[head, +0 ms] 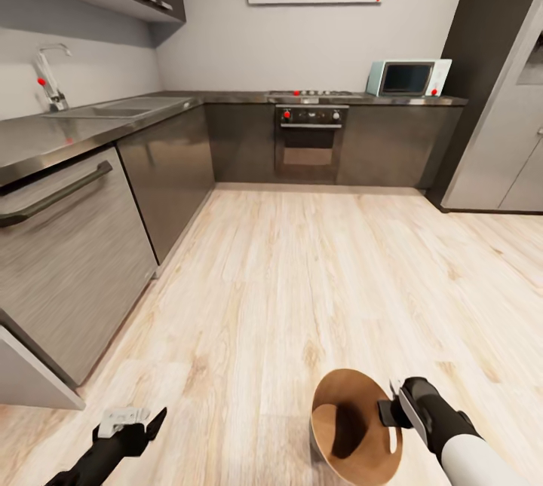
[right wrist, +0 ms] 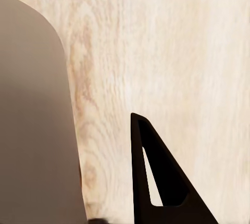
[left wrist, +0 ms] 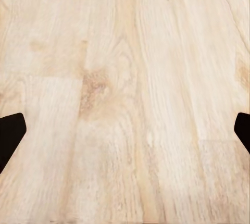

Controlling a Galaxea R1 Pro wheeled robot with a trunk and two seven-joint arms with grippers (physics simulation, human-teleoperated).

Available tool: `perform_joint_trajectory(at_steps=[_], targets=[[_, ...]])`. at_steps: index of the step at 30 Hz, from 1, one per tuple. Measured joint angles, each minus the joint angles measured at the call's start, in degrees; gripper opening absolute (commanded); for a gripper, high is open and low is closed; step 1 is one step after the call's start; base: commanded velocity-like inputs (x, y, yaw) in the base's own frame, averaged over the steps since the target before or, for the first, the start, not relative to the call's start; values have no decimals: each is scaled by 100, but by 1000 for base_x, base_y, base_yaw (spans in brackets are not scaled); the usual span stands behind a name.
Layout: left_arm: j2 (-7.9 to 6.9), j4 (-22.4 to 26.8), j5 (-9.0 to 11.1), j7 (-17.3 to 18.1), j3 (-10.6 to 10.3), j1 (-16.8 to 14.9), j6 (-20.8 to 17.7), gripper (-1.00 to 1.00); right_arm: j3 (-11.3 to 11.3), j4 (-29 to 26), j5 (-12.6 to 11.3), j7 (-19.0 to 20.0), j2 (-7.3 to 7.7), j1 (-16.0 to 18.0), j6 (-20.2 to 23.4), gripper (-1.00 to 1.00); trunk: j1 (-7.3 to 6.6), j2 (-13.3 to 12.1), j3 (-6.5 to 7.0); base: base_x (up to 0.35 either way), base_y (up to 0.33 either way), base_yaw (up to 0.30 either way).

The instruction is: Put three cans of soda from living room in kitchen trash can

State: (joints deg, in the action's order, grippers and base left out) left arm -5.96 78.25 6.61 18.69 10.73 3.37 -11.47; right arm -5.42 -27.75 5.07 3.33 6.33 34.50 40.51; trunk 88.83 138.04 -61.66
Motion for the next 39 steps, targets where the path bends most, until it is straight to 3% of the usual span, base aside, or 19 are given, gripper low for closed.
perform_joint_trajectory(at_steps=[7, 14, 23, 27, 30, 32, 39], targets=[[38, -364, -2, -271, -12, -11, 63, 100, -39, -20, -48, 1, 45, -28, 0, -100, -154, -281, 126, 0, 0, 0], [34, -680, -10, -266, -47, -12, 412, 100, -60, -73, -73, 5, 85, -32, -1, -100, -308, -561, 252, 0, 0, 0], [33, -789, -7, -262, -70, -12, 484, 100, -62, -121, -98, 169, 79, -32, -24, -100, -505, -922, 413, 0, 0, 0], [34, -836, -17, -281, -72, -13, 492, 100, -79, -127, -174, 576, 85, -28, -472, -100, -593, -1082, 486, 0, 0, 0], [39, -862, -18, -290, -71, -12, 495, 100, -52, -102, -5, 654, 82, -37, -678, -100, -659, -1203, 539, 0, 0, 0], [41, -872, -19, -292, -72, -12, 496, 100, -61, -85, -122, 677, 75, -47, -738, -100, -703, -1283, 575, 0, 0, 0], [42, -896, -19, -303, -71, -12, 504, 100, -50, -98, -75, 715, 41, -154, -1065, -100, -857, -1564, 700, 0, 0, 0]])
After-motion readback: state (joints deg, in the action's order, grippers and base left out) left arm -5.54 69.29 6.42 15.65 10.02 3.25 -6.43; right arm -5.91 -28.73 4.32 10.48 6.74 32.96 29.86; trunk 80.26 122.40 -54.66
